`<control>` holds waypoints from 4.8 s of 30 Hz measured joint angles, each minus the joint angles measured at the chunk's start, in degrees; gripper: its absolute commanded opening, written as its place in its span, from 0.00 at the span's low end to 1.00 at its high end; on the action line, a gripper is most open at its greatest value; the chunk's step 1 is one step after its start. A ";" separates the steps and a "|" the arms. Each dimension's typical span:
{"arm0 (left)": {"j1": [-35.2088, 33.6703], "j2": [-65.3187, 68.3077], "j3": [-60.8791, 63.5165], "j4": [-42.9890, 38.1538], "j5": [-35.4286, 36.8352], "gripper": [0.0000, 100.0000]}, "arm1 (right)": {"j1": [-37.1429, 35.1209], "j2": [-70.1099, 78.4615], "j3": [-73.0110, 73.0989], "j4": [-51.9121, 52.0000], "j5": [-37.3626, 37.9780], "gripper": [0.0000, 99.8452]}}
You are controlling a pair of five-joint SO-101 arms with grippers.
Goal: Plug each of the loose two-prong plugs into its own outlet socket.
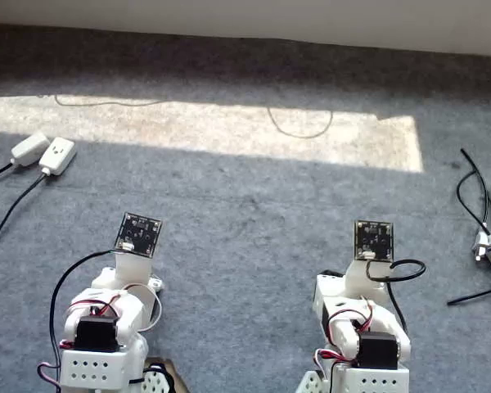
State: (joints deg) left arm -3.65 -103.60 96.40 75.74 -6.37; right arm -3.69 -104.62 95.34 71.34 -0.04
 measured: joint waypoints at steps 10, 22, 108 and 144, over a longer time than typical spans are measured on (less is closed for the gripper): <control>0.00 0.00 0.00 0.00 0.00 0.10 | 0.00 0.00 0.00 0.00 0.00 0.01; 0.00 0.00 0.00 0.00 0.00 0.10 | 0.00 0.00 0.00 0.00 0.00 0.01; 8.97 0.00 0.00 0.00 0.09 0.10 | 30.42 0.18 -10.99 -18.73 7.03 0.20; 8.97 0.00 0.00 0.00 0.09 0.10 | 43.08 165.80 -176.88 18.46 41.85 0.20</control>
State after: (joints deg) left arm 5.32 -103.60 96.40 75.74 -6.29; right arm 39.38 61.19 -81.54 89.80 41.80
